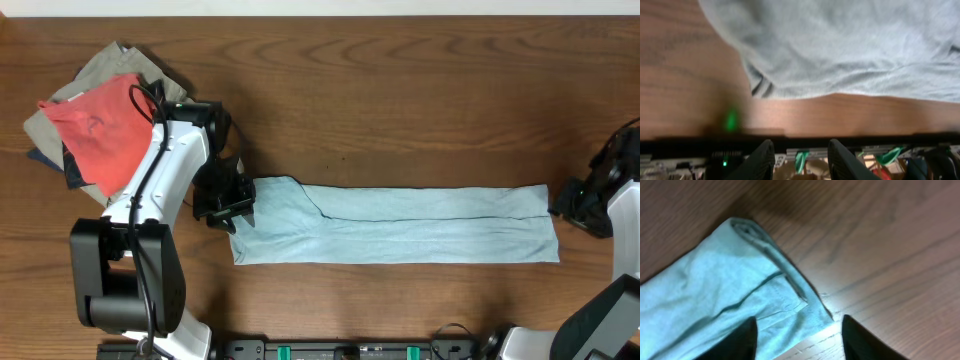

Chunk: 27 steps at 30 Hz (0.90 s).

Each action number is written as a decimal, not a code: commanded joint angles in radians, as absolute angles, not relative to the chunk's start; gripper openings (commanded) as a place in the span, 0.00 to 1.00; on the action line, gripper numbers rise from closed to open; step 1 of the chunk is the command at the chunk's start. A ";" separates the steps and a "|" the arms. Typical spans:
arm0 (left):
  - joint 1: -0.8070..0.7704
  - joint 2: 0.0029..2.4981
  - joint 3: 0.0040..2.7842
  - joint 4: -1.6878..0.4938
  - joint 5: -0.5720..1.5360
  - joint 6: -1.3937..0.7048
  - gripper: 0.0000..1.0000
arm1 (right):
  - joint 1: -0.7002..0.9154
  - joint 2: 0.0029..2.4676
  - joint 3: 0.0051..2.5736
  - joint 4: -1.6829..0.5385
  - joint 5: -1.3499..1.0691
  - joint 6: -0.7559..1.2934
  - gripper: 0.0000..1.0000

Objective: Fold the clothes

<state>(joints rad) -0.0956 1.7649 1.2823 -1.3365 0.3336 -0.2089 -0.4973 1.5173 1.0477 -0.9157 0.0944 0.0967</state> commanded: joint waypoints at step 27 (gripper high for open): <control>-0.268 1.752 1.273 -0.886 0.233 -0.242 0.57 | -0.532 1.802 1.032 -0.822 0.001 0.010 0.34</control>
<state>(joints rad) -0.2523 1.7653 1.2812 -0.9058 0.3126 -0.2134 -0.5213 1.7889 1.0374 -0.8253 0.0196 0.0135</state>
